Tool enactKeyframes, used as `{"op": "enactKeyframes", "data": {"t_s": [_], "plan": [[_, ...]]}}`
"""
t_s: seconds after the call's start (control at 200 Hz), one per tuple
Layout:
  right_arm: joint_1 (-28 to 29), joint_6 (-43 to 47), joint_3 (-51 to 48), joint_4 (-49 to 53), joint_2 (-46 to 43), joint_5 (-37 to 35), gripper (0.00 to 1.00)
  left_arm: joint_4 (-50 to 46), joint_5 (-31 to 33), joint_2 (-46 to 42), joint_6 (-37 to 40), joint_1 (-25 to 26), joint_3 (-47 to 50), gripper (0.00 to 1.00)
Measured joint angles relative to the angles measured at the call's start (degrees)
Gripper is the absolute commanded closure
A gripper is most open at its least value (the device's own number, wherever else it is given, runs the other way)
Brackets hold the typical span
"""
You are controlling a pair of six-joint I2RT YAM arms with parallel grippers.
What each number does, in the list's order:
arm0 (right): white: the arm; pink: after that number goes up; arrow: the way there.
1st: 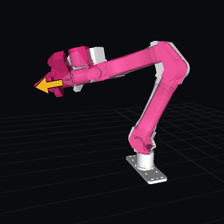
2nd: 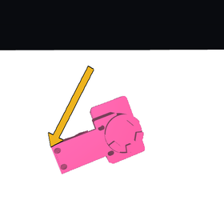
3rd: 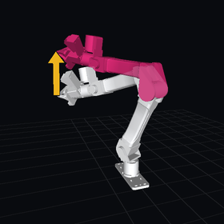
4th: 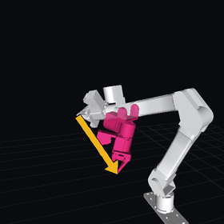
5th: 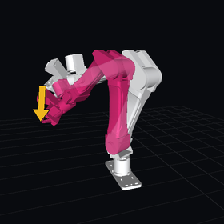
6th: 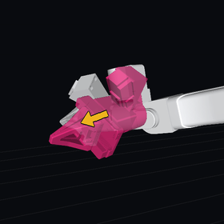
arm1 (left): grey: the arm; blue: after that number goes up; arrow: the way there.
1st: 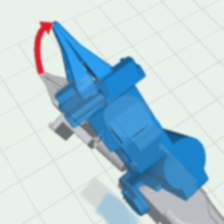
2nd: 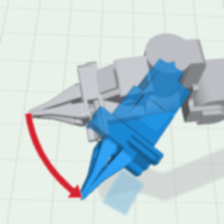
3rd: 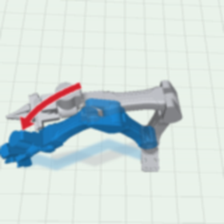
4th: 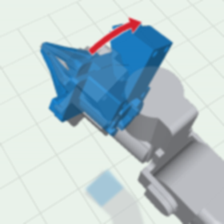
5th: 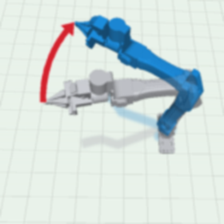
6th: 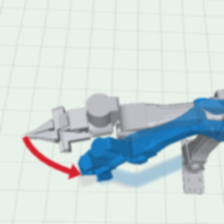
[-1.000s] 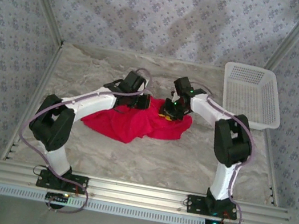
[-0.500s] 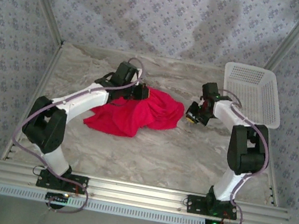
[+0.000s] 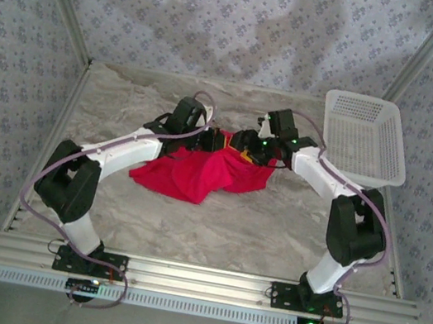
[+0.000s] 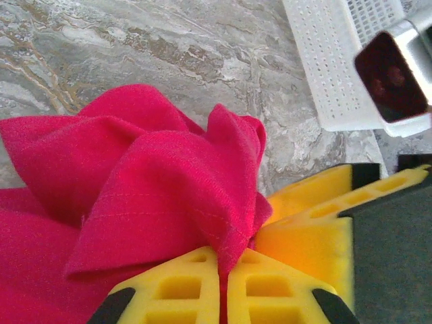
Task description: Fold the inside-out t-shirt
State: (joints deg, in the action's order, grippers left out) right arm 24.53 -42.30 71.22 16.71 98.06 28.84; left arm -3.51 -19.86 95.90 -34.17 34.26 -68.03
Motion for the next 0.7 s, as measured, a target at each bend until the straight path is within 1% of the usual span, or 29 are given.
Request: {"op": "enactKeyframes", "data": {"t_s": [0.015, 0.05, 0.09, 0.125, 0.165, 0.215, 0.27, 0.345, 0.41, 0.51, 0.585, 0.7], "plan": [[0.04, -0.28, 0.09, -0.46, 0.37, 0.20, 0.44, 0.22, -0.11, 0.02, -0.02, 0.00, 0.00, 0.94], [0.11, -0.90, 0.22, -1.31, 1.20, 0.63, 0.54, 0.37, 0.04, 0.11, -0.15, -0.02, 0.00, 0.94], [0.11, -1.77, 0.33, -2.10, 2.14, 0.85, 0.72, 0.39, -0.07, 0.22, -0.46, -0.13, 0.00, 0.92], [0.09, -2.40, 0.42, -2.40, 2.78, 0.96, 0.87, 0.46, -0.11, 0.33, -0.55, -0.15, 0.00, 0.86], [-0.04, -3.13, 0.52, -2.78, 3.48, 1.09, 1.00, 0.48, -0.17, 0.35, -1.09, -0.13, 0.00, 0.76], [-0.17, -4.00, 0.61, -2.75, 4.04, 1.09, 1.00, 0.63, -0.37, 0.35, -1.09, -0.24, 0.00, 0.60], [-0.52, -3.96, 0.74, -1.79, 4.09, 1.03, 1.00, 0.50, -0.17, 0.28, -1.57, -0.59, -0.02, 0.54], [-1.55, -3.28, 1.79, 0.87, 3.45, 0.59, 1.00, -1.11, 1.73, -0.15, -1.14, -1.90, -0.02, 0.52], [-2.86, -1.81, 3.02, 4.33, 1.68, -0.61, 1.00, -3.87, 4.98, -1.62, -0.87, -3.80, 0.22, 0.53], [-5.86, 1.20, 4.83, 9.97, -3.58, -2.67, 1.00, -8.83, 11.45, -6.51, -0.09, -7.56, 2.12, 0.54], [-8.59, 3.72, 6.01, 13.09, -8.15, -3.41, 1.00, -12.04, 14.91, -9.68, 0.83, -10.47, 3.67, 0.53], [-11.34, 5.81, 6.32, 14.73, -11.98, -3.52, 1.00, -14.69, 17.35, -10.99, 2.16, -12.92, 6.34, 0.51]]}}
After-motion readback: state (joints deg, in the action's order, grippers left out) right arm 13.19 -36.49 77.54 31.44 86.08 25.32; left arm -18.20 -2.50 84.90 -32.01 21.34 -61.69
